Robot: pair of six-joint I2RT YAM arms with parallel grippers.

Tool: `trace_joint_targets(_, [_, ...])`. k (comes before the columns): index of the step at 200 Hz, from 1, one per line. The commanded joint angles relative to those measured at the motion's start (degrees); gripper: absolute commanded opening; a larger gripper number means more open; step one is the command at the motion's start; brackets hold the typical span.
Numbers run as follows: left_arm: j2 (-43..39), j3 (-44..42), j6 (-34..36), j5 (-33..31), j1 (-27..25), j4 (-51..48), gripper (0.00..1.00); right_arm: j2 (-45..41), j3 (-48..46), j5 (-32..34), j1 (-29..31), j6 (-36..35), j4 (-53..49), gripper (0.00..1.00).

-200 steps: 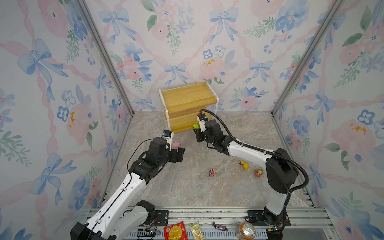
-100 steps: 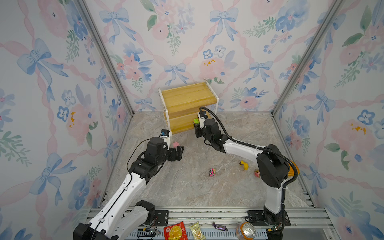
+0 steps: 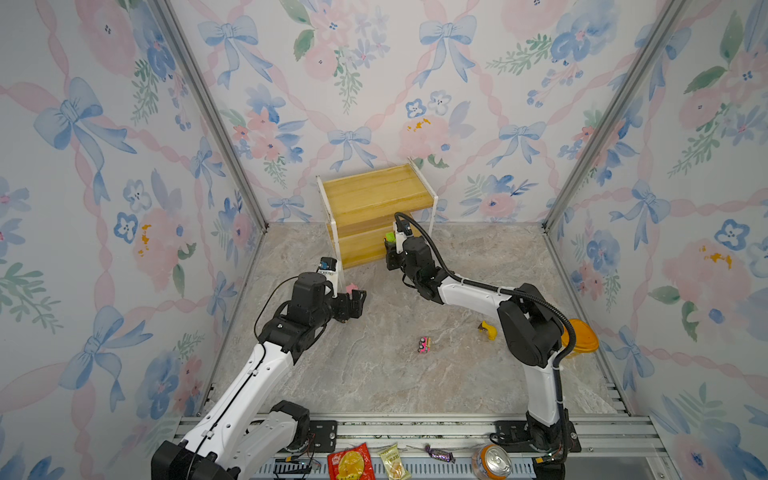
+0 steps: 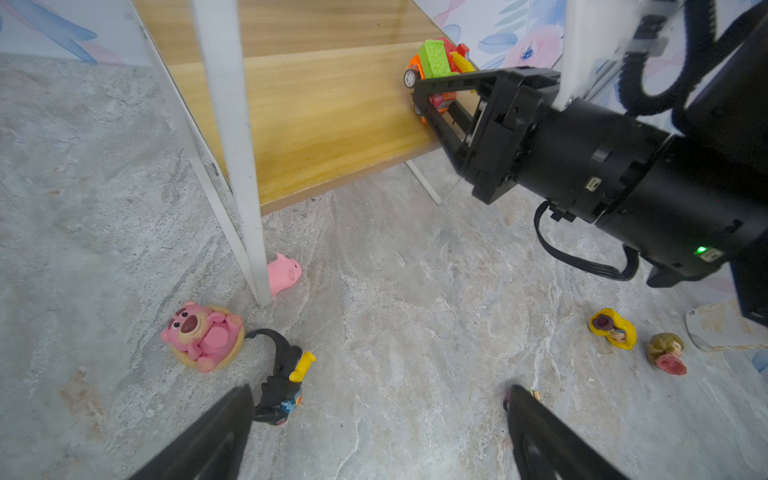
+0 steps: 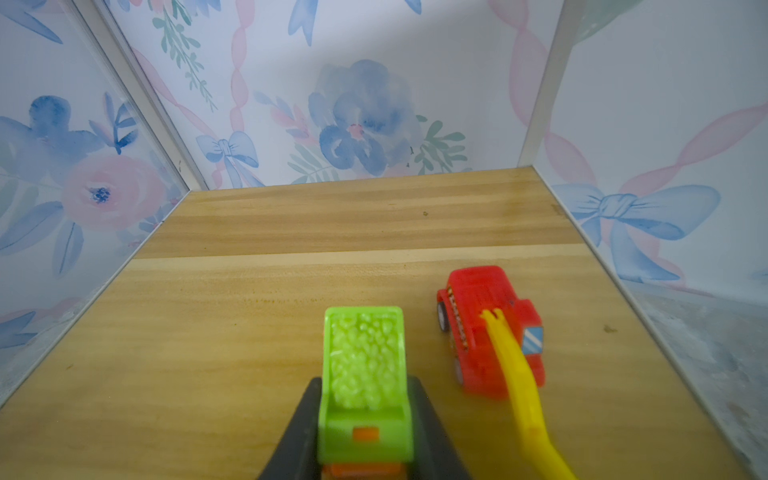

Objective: Place and organize the plastic toys onto the shelf
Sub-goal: 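Lift the orange-and-green toy truck with the right gripper toward the lower shelf, then set the toy truck beside the red car and open the right gripper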

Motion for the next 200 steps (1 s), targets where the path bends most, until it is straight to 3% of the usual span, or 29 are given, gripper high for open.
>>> trace_joint_targets(1, [0.6,-0.6,-0.4,1.0,0.6,1.0,0.96,1.9,2.4,1.2,-0.5,-1.1,1.1,0.23])
trace_joint_targets(200, [-0.5,-1.9,-0.8,1.7,2.0,1.8,0.96,1.7,4.7,0.0,-0.5,-1.8,0.1,0.48])
